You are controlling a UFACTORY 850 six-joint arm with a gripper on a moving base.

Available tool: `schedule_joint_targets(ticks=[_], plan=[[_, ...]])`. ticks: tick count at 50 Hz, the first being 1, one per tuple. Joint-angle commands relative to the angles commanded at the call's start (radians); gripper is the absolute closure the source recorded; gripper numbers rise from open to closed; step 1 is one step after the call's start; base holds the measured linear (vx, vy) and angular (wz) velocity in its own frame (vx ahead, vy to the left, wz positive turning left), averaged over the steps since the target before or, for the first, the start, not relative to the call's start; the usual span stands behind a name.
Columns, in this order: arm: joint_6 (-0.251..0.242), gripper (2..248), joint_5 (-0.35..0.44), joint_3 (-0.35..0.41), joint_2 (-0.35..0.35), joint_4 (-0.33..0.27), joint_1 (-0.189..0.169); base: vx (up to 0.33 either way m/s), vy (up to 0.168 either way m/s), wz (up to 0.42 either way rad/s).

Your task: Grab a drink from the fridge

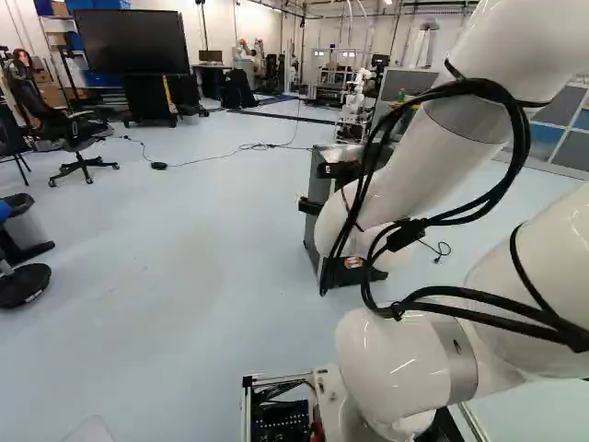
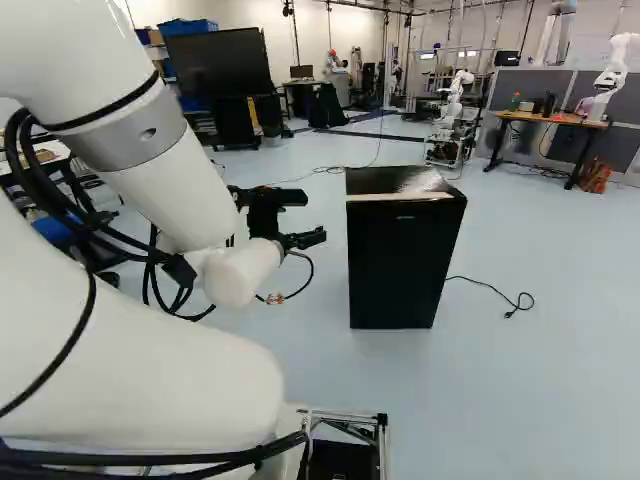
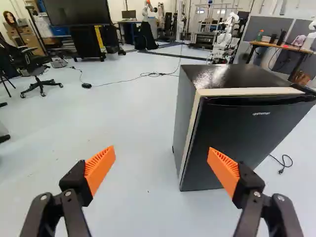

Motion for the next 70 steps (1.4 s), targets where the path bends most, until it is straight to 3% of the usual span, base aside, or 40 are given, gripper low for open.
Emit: schedule_joint_targets(ticks=[24, 70], plan=[[0.000, 3, 0.000, 0.000, 0.000, 0.000, 0.000, 0.097, 0.003, 0.006], [0.000, 3, 0.000, 0.000, 0.000, 0.000, 0.000, 0.008, -0.014, 0.016]])
